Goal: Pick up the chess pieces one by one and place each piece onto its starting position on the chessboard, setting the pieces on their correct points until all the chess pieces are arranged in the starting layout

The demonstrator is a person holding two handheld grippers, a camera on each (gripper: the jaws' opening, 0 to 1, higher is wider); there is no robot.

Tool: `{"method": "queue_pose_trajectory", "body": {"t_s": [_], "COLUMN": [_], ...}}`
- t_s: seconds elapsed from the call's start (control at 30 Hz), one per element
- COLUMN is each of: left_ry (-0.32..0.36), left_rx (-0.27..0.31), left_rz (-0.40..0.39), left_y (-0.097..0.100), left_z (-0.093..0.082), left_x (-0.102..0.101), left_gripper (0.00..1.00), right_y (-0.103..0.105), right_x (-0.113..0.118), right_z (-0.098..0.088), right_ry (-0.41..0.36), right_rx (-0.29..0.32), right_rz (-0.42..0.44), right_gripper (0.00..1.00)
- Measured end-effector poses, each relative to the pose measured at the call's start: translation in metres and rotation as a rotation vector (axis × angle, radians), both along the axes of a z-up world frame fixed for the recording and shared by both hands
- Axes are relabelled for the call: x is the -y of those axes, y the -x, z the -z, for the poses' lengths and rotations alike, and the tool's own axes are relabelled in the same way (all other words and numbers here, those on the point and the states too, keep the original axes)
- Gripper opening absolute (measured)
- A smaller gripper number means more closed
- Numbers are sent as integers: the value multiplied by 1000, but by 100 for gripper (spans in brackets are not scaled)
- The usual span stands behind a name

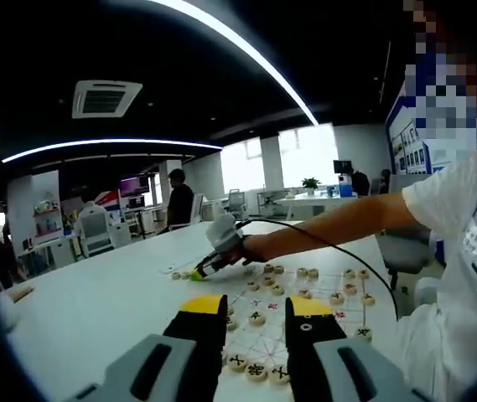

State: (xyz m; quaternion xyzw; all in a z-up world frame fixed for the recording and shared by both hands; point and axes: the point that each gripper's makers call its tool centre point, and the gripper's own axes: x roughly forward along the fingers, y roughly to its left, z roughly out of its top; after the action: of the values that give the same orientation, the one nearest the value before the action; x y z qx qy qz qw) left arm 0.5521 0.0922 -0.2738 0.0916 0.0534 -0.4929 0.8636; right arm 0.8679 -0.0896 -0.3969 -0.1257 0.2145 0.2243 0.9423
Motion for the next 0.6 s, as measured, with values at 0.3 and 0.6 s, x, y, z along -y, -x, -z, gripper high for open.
{"method": "queue_pose_trajectory", "body": {"t_s": [0.3, 0.6], "left_ry": [0, -9], "left_rx": [1, 5], "left_rz": [0, 6], "left_y": [1, 4], "left_z": [0, -1], "left_x": [0, 2], "left_gripper": [29, 29], "right_y": [23, 75], "right_x": [4, 32], "right_z": [-14, -51], "right_ry": [-30, -137], "right_rx": [-3, 45], "right_rz": [-30, -69], "right_gripper": [19, 19]}}
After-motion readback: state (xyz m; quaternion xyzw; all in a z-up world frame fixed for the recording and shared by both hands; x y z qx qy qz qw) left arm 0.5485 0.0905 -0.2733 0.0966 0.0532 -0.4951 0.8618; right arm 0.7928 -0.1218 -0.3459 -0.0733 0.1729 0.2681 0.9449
